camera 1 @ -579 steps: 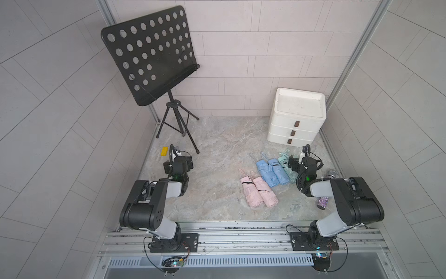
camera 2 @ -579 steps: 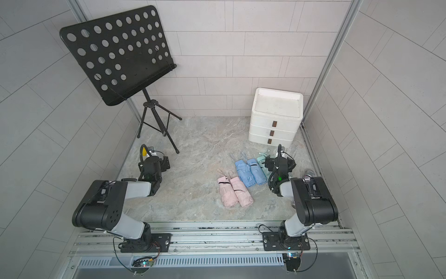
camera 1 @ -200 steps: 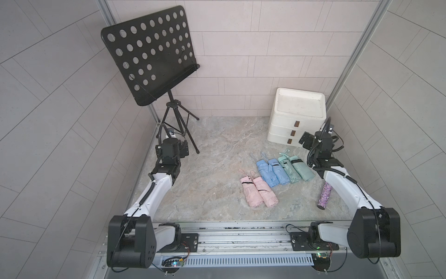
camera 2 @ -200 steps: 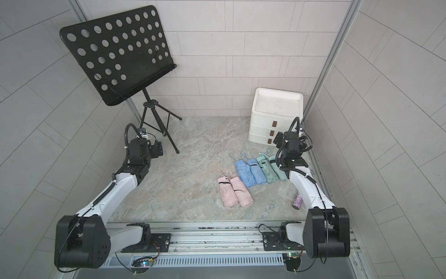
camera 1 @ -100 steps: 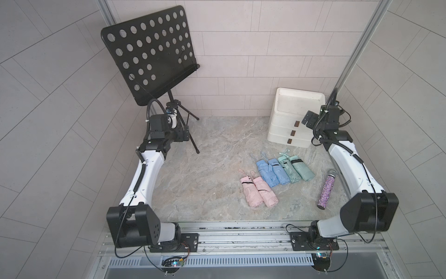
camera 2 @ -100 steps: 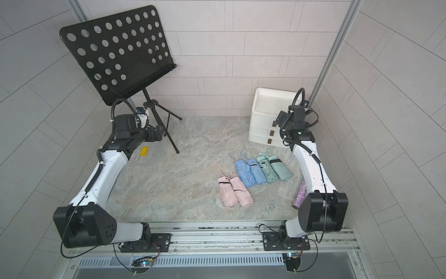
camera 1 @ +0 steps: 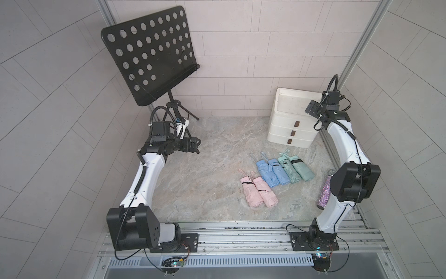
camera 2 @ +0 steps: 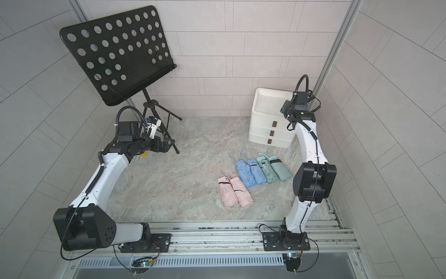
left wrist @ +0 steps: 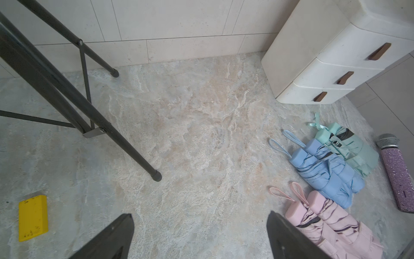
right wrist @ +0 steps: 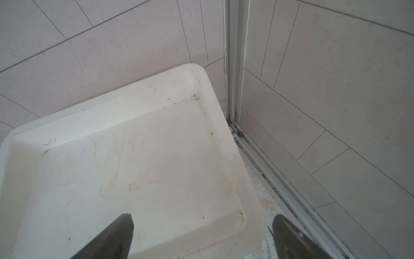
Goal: Place the umbrella in the drawer by color
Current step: Move the storage box to the center of the board.
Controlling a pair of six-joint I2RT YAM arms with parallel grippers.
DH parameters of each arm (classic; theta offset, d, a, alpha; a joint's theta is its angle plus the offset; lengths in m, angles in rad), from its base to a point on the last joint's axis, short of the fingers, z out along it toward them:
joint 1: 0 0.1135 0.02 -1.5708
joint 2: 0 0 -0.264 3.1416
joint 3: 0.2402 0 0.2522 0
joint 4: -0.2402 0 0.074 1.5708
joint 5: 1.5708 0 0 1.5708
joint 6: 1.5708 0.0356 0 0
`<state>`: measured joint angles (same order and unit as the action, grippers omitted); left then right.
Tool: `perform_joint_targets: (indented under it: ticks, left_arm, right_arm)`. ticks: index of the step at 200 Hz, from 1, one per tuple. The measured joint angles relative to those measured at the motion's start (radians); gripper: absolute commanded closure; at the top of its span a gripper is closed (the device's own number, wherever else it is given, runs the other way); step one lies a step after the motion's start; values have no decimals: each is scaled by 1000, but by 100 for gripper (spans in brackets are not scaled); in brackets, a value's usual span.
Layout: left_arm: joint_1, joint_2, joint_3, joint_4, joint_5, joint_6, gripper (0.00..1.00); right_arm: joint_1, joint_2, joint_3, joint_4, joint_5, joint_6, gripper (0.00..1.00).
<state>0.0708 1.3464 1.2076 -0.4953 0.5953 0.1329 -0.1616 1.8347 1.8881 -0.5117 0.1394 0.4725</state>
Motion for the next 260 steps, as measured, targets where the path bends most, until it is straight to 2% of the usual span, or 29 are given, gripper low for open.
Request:
perform_joint_targets:
  ticks: [53, 97, 144, 210, 260]
  left_arm:
    - [0, -2, -30, 5, 53, 7, 0]
    - [0, -2, -36, 6, 77, 6, 0]
    - [0, -2, -42, 9, 77, 6, 0]
    - [0, 0, -43, 7, 74, 7, 0]
    - [0, 24, -37, -21, 83, 7, 0]
  right_arm:
    - [-50, 102, 122, -35, -26, 24, 0]
    - [-106, 182, 174, -62, -96, 68, 3]
    - [-113, 254, 248, -77, -193, 91, 5]
    - [-122, 285, 289, -82, -304, 99, 19]
    - [-118, 299, 290, -49, -391, 92, 25]
